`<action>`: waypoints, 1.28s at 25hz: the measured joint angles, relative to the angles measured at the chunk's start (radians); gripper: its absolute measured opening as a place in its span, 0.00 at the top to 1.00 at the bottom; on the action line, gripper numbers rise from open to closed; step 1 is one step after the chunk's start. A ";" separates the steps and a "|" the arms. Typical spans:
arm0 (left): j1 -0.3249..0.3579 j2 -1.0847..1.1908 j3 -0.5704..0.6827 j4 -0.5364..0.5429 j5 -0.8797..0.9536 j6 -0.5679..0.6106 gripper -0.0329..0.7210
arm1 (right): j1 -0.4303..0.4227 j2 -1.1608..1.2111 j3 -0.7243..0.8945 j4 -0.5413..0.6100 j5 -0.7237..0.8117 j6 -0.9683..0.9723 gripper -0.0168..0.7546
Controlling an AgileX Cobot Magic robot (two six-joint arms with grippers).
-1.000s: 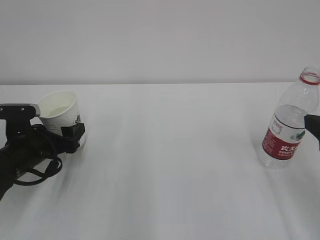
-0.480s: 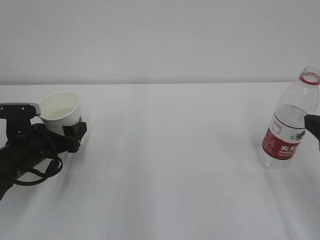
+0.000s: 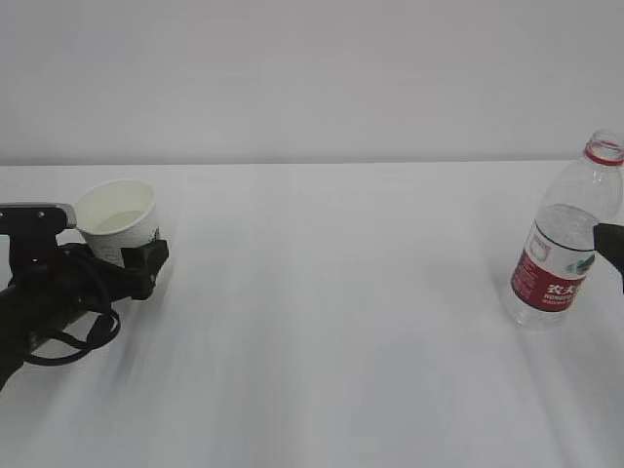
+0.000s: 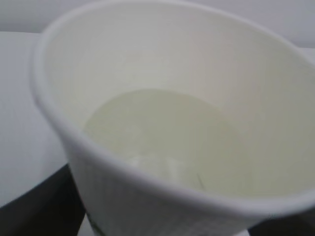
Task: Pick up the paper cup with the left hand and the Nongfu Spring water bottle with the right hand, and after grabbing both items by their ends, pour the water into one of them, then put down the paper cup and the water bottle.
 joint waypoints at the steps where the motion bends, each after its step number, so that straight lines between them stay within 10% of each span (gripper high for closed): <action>1: 0.000 0.000 0.004 0.000 0.000 -0.002 0.05 | 0.000 0.000 0.000 0.000 0.000 0.000 0.21; 32: 0.000 -0.067 0.153 0.080 -0.007 -0.050 0.13 | 0.000 0.000 0.000 0.000 0.000 0.000 0.21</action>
